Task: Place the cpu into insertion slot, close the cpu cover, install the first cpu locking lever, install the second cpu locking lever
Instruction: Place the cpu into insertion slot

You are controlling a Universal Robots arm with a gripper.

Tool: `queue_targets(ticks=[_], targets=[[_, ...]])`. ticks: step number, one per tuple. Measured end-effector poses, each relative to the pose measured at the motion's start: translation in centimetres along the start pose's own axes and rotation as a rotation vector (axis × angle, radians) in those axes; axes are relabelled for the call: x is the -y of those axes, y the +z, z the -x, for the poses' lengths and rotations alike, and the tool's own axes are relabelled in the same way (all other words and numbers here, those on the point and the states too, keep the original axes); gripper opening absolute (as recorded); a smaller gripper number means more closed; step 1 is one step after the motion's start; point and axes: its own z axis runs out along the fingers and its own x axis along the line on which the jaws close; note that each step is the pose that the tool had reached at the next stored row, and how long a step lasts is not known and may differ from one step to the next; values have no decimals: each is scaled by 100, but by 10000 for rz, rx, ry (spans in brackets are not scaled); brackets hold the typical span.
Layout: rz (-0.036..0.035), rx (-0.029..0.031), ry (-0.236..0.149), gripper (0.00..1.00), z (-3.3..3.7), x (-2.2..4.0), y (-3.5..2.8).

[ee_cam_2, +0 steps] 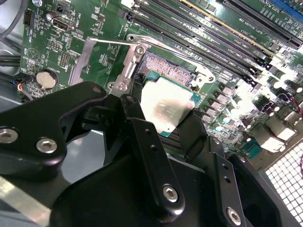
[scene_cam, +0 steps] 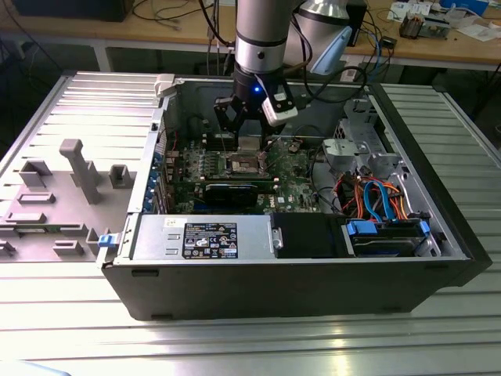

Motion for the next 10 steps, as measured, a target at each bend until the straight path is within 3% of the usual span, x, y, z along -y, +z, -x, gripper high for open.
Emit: queue_targets(ticks=[10], targets=[[-12, 5, 139, 55, 0, 0, 15]])
